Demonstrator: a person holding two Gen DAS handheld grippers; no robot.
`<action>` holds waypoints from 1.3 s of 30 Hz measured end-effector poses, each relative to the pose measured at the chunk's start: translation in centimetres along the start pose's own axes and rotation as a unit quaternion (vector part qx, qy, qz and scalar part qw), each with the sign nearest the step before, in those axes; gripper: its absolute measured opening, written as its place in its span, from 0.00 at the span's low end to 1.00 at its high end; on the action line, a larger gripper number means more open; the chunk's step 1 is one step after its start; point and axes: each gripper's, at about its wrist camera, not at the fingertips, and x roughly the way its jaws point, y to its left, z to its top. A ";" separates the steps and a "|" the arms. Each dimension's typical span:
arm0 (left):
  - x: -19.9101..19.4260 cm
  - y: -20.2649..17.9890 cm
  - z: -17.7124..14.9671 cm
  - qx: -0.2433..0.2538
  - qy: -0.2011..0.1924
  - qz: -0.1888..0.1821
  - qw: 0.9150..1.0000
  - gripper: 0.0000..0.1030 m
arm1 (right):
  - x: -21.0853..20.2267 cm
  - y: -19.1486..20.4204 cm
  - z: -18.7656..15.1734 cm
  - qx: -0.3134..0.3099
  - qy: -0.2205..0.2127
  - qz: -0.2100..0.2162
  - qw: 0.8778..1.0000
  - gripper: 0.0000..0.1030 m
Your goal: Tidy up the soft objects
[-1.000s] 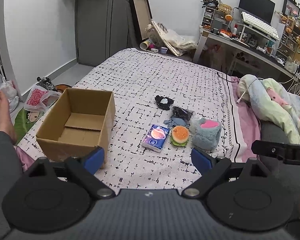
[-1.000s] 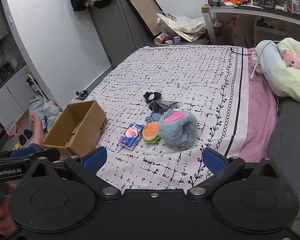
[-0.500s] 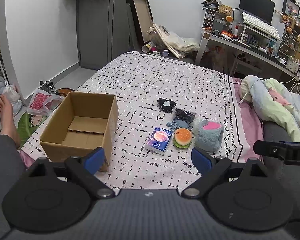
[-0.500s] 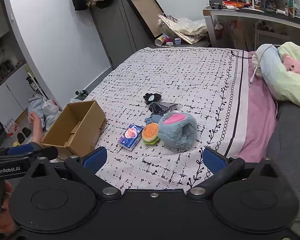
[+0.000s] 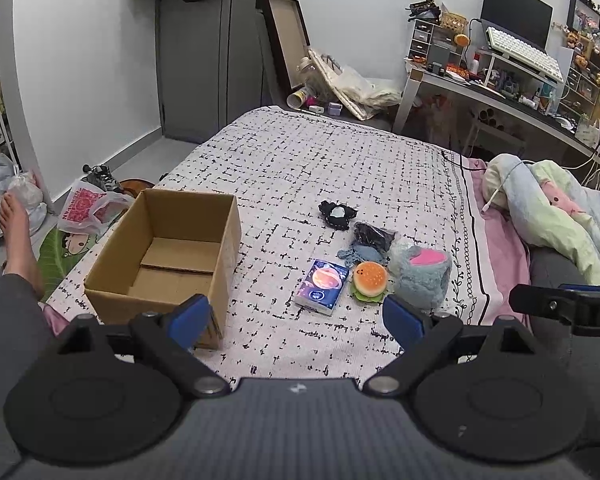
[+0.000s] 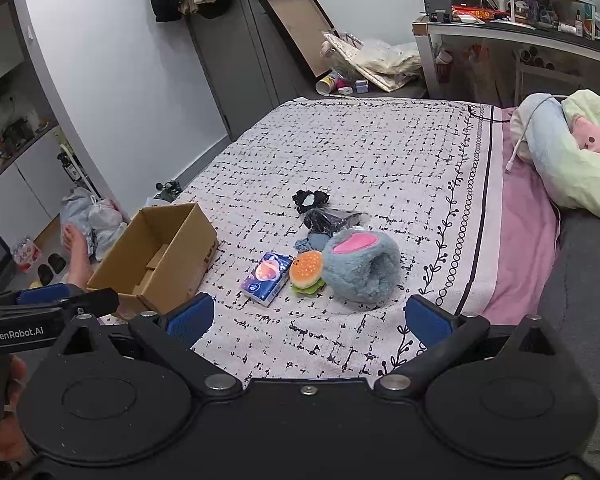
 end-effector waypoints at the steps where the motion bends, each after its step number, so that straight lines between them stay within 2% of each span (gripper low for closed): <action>1: 0.0 0.0 0.0 0.000 0.000 0.000 1.000 0.90 | 0.0 0.0 0.0 0.000 0.000 0.000 1.000 1.00; 20: 1.3 -0.8 1.3 -0.003 -0.002 0.000 1.000 0.91 | 0.7 -0.7 0.6 -0.008 -0.010 0.017 1.000 1.00; 30: 3.5 -2.7 2.1 -0.007 -0.005 -0.012 1.000 0.90 | 3.3 -4.5 1.1 0.056 -0.001 0.023 0.998 0.99; 31: 3.9 -2.8 2.2 -0.011 -0.003 -0.016 1.000 0.90 | 3.6 -4.9 1.2 0.064 -0.001 0.024 0.998 0.98; 35: 5.2 -3.8 2.6 -0.012 -0.001 -0.023 1.000 0.88 | 4.4 -6.6 1.3 0.096 -0.004 0.017 0.995 0.82; 39: 6.6 -5.0 2.7 -0.013 -0.004 -0.039 0.999 0.88 | 5.8 -8.2 1.5 0.124 0.008 0.013 0.992 0.75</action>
